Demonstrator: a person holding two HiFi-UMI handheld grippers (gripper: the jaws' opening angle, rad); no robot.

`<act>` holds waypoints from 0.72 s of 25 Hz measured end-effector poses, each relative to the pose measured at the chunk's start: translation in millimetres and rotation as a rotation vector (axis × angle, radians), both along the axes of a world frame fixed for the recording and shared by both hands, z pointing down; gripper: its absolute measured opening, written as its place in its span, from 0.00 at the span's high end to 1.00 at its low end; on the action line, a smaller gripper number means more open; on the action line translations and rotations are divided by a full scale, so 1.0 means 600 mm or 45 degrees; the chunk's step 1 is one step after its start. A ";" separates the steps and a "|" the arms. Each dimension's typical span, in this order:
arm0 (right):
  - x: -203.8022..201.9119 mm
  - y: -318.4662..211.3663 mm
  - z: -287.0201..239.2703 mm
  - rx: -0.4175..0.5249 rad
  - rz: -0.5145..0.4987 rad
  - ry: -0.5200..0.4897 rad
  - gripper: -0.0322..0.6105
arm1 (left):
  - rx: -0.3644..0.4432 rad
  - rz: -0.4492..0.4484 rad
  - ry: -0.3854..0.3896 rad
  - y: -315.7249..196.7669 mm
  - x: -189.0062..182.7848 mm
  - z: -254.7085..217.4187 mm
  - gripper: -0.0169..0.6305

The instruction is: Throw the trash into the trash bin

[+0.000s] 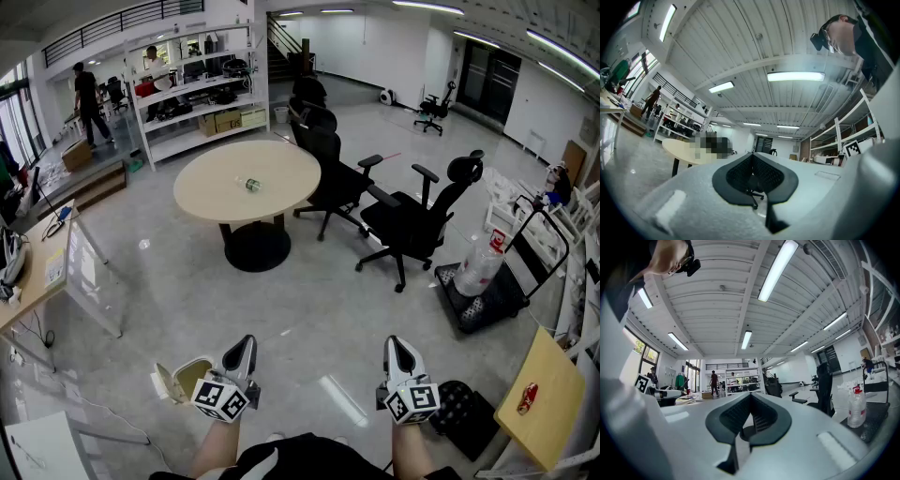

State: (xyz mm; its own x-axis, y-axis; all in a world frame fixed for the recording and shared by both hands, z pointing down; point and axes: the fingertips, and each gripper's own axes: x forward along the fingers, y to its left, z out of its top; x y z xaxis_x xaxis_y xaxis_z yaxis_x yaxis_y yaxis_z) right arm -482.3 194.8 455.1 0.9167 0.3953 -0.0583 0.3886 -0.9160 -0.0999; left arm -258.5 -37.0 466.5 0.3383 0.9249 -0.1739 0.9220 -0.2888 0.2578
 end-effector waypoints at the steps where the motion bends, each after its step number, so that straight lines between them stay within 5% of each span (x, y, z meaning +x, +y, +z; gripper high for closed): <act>1: 0.006 -0.002 0.003 0.006 -0.002 0.002 0.94 | 0.004 -0.006 0.000 -0.003 0.007 0.002 0.97; 18: 0.071 -0.033 0.000 -0.016 -0.010 0.003 0.94 | -0.025 -0.063 0.008 -0.063 0.070 -0.002 0.97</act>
State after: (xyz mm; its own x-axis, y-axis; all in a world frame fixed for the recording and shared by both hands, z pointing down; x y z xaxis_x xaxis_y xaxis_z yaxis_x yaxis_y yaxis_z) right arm -439.8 175.0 455.4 0.9198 0.3869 -0.0657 0.3808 -0.9204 -0.0890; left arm -216.5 -74.6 465.1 0.3823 0.9034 -0.1943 0.9084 -0.3289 0.2583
